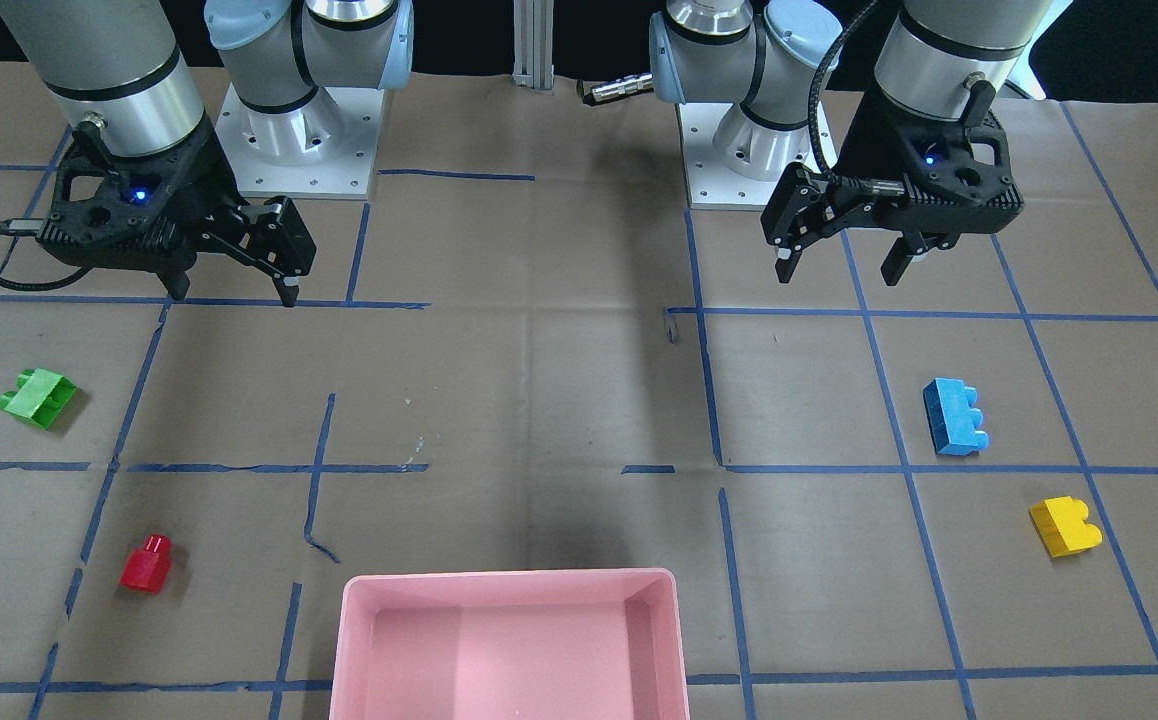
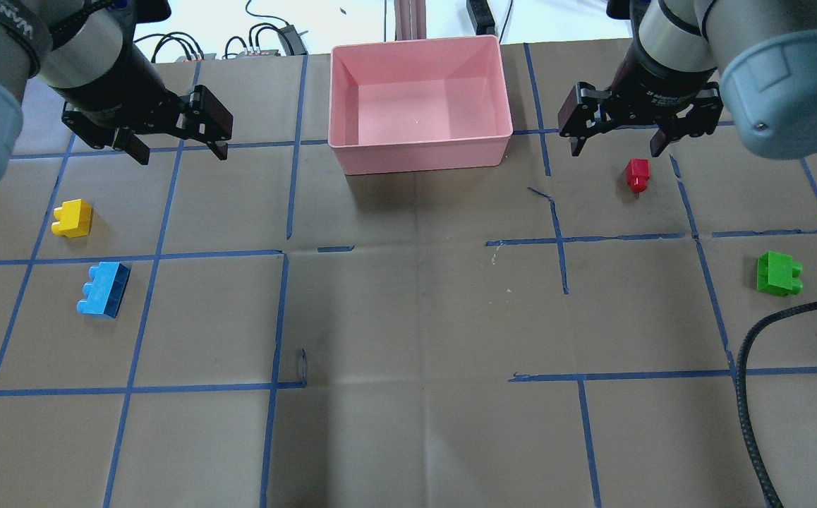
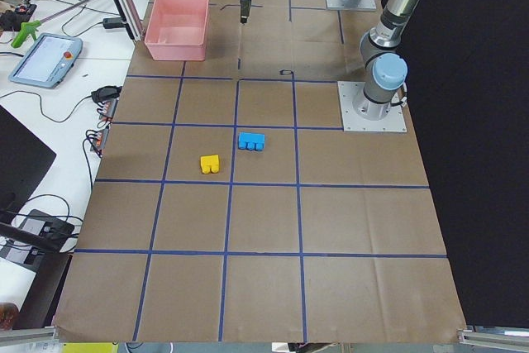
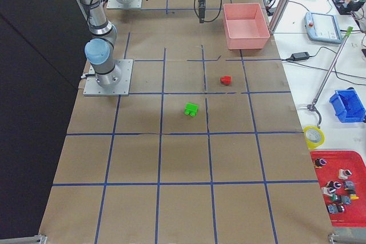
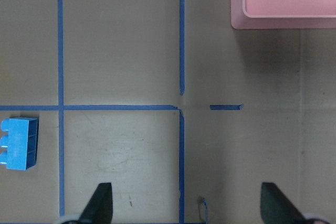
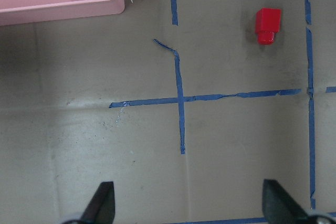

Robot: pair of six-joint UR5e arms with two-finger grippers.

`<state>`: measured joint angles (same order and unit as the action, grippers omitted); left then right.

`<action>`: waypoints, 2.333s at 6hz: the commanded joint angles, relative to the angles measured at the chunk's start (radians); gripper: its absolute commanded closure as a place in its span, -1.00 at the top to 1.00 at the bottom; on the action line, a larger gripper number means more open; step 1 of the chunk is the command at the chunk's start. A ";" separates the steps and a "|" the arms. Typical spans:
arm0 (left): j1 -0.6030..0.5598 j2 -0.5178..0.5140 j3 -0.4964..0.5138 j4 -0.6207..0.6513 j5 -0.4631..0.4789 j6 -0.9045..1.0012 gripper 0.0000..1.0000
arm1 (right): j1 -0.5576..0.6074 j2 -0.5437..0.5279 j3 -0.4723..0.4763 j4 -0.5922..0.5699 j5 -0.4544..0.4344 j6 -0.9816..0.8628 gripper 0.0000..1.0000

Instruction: Put all blocks into box

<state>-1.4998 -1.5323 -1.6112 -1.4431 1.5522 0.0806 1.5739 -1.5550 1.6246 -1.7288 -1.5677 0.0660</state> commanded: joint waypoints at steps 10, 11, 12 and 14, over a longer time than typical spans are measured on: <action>0.552 -0.211 -0.136 0.164 -0.001 0.627 0.99 | -0.499 -0.042 0.151 -0.018 -0.045 -0.433 0.99; 0.547 -0.254 -0.139 0.202 -0.006 0.548 0.99 | -0.500 -0.039 0.223 -0.125 -0.041 -0.434 0.94; 0.541 -0.320 -0.138 0.277 -0.007 0.510 0.99 | -0.500 -0.027 0.327 -0.243 -0.043 -0.457 0.94; 0.526 -0.358 -0.183 0.355 -0.029 0.430 0.98 | -0.564 0.015 0.412 -0.406 -0.031 -0.549 0.93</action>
<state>-0.9655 -1.8783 -1.7666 -1.1222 1.5304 0.5462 1.0487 -1.5639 2.0038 -2.0755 -1.6065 -0.4390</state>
